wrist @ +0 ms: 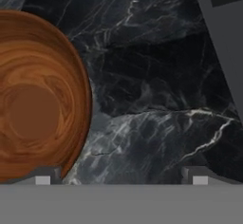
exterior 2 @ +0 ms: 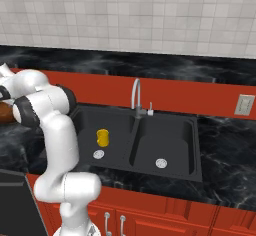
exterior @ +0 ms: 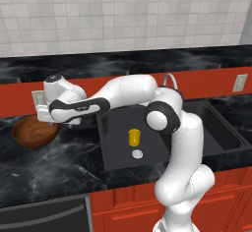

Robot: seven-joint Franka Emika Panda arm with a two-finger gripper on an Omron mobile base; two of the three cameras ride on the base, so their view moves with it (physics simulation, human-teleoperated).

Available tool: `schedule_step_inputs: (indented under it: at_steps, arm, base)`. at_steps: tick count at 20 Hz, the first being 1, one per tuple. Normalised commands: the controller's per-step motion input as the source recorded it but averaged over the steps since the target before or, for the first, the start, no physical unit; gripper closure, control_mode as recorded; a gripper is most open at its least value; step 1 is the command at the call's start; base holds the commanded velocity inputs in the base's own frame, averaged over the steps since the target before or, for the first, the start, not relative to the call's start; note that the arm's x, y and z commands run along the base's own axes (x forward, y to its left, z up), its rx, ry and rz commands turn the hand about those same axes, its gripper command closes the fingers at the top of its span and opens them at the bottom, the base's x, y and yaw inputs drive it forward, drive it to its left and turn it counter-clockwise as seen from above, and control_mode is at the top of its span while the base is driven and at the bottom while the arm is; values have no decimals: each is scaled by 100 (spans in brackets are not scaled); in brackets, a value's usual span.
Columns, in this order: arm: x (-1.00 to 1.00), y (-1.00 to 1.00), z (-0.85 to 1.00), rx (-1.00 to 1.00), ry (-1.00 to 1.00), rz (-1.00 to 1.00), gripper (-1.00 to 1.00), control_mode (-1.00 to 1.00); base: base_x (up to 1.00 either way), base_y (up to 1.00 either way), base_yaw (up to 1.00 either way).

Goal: Pick the mug and place it in the sink. Pick the bowl and place it in the open cabinet and then close the cabinet.

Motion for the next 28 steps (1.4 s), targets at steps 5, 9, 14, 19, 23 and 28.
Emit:
schedule_step_inputs:
  at_steps: [5,9,14,19,23,28]
  arm:
    - [17,7,-17,0,0,-2,-100,-100]
    - [19,14,-27,0,0,-2,-100,-100]
    - [28,12,-19,0,-1,0,-100,-100]
    - [38,5,-15,0,0,0,-100,-100]
    - [31,10,-18,0,0,0,-100,-100]
    - [26,27,-18,0,0,0,-100,-100]
  base:
    - [0,0,0]
    - [0,0,0]
    - [0,0,0]
    - [0,0,0]
    - [0,0,0]
    - [0,0,0]
